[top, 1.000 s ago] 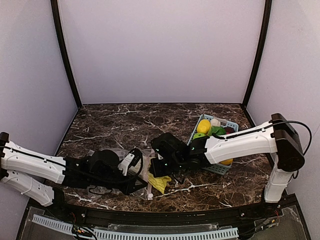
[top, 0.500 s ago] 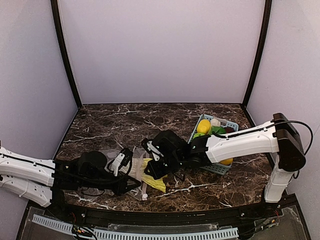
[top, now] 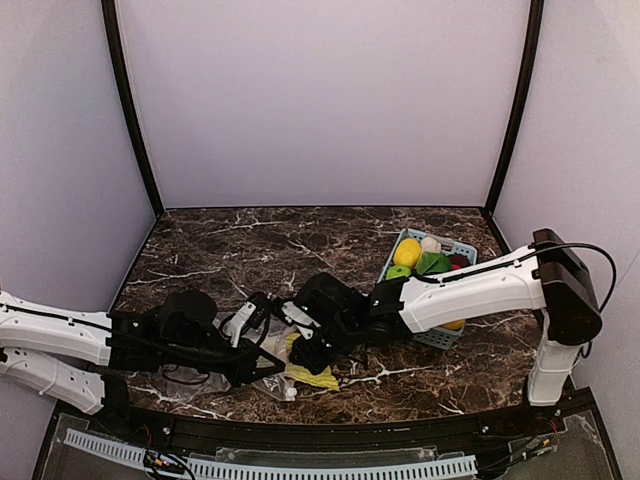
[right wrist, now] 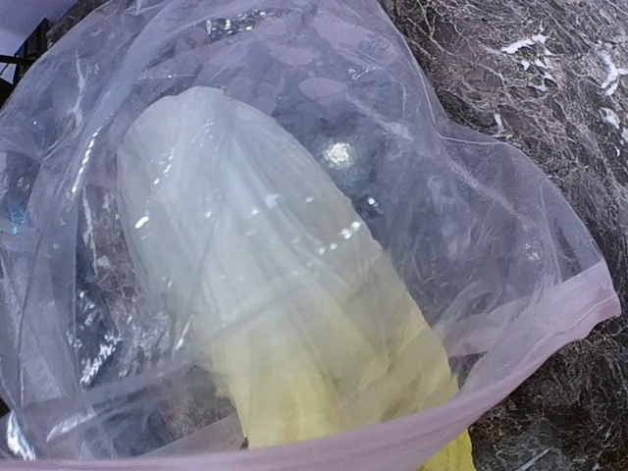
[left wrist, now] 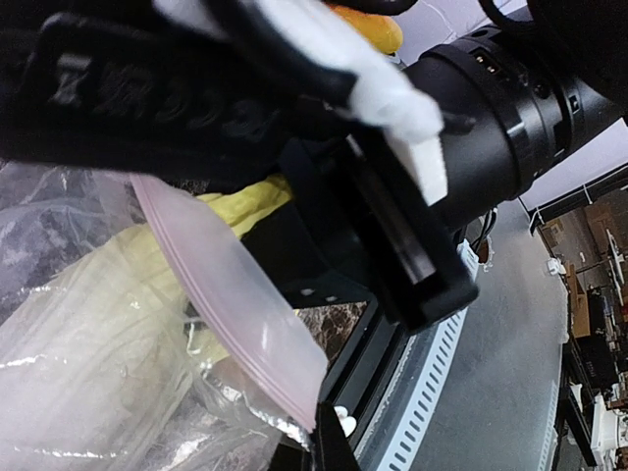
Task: Place the food in the zip-top bag and seal the zipper
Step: Adjust the fake vegetable in the zipper food storage bag.
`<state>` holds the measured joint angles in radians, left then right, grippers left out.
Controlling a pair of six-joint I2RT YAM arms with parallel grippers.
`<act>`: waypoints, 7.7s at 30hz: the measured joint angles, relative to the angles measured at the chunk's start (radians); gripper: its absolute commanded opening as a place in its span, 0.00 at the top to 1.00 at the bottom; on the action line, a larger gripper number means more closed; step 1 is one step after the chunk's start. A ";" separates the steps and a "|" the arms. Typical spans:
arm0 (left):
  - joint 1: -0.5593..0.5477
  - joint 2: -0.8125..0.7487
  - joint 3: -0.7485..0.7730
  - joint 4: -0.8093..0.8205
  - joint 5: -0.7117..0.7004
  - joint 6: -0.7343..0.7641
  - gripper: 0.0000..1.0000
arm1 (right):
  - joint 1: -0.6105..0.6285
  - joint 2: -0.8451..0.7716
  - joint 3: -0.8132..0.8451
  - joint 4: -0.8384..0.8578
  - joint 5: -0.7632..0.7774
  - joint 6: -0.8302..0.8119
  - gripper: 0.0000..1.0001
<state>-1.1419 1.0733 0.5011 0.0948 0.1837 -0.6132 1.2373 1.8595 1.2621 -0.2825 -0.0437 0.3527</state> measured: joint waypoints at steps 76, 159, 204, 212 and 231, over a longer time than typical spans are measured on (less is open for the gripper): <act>0.091 0.102 -0.093 0.165 0.146 -0.089 0.99 | -0.054 -0.275 -0.470 0.351 -0.019 0.286 0.02; 0.240 0.197 0.414 -0.541 0.069 0.149 0.34 | -0.053 -0.134 -0.451 0.697 -0.251 0.153 1.00; 0.292 0.397 0.512 -0.189 0.348 -0.058 0.99 | -0.028 -0.184 -0.333 0.532 -0.068 0.116 1.00; 0.281 0.395 0.495 -0.116 0.354 -0.134 0.99 | -0.027 -0.180 -0.307 0.491 0.129 0.176 1.00; 0.265 0.325 0.401 0.039 0.253 -0.229 0.99 | -0.013 -0.276 -0.329 0.444 0.225 0.179 0.46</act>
<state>-0.8768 1.3987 0.9024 0.1341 0.4370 -0.8417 1.2243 1.5833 0.9329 0.1616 0.1814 0.5316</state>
